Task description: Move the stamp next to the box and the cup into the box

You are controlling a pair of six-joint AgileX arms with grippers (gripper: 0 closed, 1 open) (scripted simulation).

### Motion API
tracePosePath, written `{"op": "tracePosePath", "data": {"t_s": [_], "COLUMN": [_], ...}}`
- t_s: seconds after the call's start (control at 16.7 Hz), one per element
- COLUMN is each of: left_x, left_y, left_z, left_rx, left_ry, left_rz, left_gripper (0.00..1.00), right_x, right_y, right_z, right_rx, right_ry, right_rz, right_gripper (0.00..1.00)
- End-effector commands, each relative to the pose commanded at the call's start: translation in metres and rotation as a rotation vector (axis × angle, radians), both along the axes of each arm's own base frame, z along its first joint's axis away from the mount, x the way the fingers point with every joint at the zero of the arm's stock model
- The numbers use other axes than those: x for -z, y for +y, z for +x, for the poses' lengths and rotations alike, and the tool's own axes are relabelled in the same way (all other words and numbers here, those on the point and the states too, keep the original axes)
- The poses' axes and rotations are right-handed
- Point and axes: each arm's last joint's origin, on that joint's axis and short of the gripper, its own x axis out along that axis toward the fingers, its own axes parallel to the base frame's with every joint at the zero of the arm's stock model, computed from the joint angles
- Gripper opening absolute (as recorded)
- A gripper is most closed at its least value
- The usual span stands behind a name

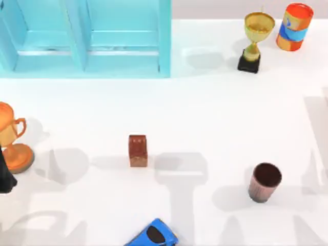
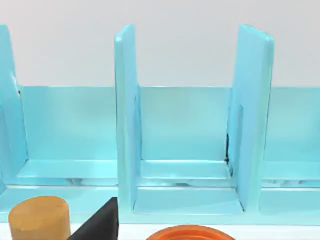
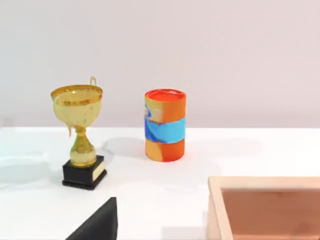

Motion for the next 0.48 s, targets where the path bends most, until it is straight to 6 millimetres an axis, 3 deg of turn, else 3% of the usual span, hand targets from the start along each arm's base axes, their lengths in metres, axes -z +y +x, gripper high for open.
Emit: {"op": "tracePosePath", "data": {"t_s": [0.24, 0.48], "left_x": [0.0, 0.0], "left_y": [0.0, 0.0], "left_z": [0.0, 0.0], "left_rx": [0.0, 0.0], "left_ry": [0.0, 0.0], "left_rz": [0.0, 0.0], "left_gripper": [1.0, 1.0], "right_x": [-0.003, -0.024], "right_y": [0.001, 0.009], "right_z": [0.0, 0.004], "right_rx": [-0.013, -0.081], "right_ry": [0.025, 0.171], "right_rz": [0.003, 0.024], "right_gripper": [1.0, 1.0]}}
